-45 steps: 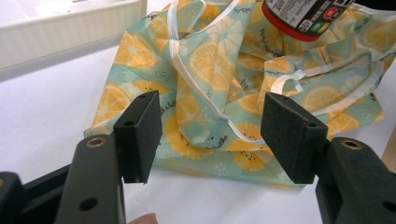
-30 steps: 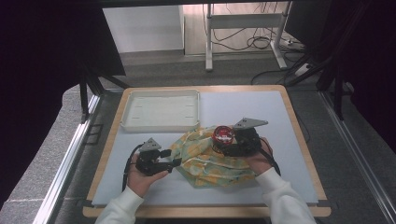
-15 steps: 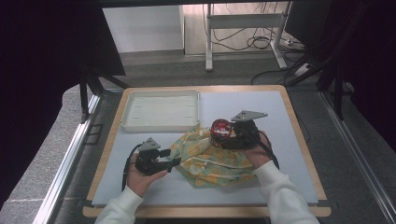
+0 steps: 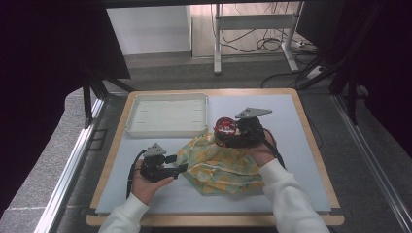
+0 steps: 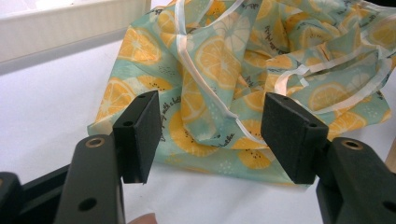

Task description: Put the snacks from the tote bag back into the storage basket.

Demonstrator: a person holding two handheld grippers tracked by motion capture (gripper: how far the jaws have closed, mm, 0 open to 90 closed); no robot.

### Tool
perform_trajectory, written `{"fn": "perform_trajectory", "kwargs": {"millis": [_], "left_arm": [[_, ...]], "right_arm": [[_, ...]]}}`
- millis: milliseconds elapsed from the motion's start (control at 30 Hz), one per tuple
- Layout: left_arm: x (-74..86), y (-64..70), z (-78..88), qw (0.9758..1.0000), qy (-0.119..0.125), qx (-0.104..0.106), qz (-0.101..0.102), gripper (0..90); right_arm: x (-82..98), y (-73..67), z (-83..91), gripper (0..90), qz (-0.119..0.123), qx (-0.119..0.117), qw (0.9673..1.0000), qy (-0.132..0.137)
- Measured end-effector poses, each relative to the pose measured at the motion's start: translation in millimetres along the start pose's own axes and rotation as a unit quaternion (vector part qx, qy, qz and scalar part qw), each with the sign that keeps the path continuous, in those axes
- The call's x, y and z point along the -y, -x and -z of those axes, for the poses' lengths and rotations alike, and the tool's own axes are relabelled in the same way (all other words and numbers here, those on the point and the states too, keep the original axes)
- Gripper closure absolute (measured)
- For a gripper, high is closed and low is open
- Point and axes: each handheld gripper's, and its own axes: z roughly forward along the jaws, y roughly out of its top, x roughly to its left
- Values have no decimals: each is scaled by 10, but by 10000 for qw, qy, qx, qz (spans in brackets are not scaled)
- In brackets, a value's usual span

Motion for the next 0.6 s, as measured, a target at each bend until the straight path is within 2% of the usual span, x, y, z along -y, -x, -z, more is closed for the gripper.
{"fn": "perform_trajectory", "kwargs": {"millis": [600], "left_arm": [[1, -12, 12, 10000, -1, -2, 8, 386]], "right_arm": [[-253, 3, -255, 253, 16, -5, 10000, -5]]}}
